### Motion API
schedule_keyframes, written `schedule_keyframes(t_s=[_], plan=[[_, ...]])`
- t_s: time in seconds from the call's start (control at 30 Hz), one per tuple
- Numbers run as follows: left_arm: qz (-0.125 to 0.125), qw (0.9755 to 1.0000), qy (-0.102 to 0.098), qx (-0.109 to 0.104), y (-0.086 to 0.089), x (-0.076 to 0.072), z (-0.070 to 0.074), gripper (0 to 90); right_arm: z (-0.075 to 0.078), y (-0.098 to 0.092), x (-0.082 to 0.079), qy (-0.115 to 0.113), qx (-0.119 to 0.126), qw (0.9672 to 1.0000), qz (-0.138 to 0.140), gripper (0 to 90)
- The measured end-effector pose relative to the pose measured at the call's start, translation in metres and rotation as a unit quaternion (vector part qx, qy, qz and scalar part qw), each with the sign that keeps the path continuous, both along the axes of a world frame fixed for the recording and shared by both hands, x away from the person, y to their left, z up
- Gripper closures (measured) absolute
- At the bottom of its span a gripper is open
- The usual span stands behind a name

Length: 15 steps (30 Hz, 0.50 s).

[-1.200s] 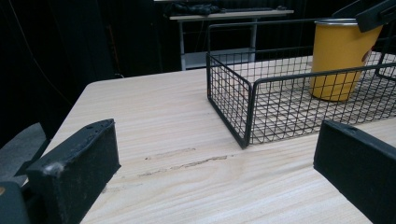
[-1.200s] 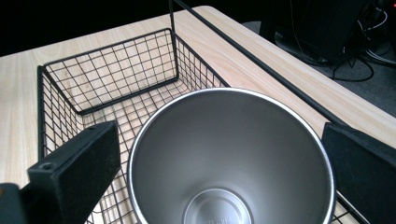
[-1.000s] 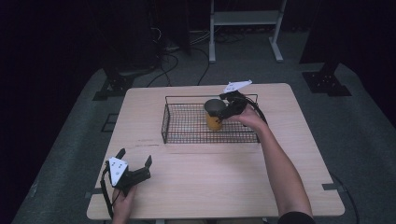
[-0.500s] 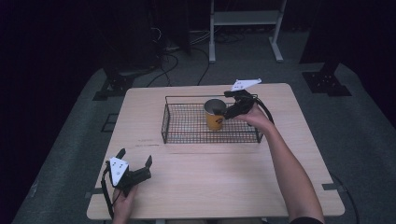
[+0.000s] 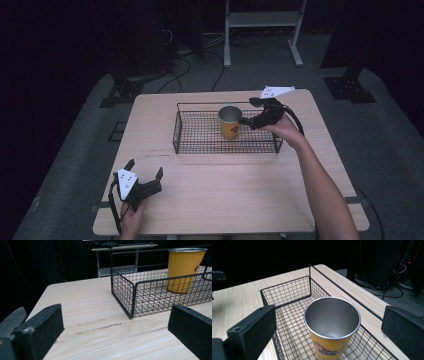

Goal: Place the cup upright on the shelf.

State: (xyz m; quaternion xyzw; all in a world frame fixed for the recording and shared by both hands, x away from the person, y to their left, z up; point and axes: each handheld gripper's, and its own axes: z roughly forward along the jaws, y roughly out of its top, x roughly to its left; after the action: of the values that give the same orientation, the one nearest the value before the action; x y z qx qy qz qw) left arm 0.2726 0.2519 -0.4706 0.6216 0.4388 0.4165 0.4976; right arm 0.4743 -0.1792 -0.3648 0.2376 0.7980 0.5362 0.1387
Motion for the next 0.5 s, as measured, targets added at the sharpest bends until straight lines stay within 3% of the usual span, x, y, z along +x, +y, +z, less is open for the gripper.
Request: schedule_keyframes(t_s=[0.5], plan=[[-0.001,1.0,0.0,0.0,0.0,0.0,0.0,0.0,-0.001,-0.01,-0.023,-0.004,-0.004,0.9999,0.014,0.0]])
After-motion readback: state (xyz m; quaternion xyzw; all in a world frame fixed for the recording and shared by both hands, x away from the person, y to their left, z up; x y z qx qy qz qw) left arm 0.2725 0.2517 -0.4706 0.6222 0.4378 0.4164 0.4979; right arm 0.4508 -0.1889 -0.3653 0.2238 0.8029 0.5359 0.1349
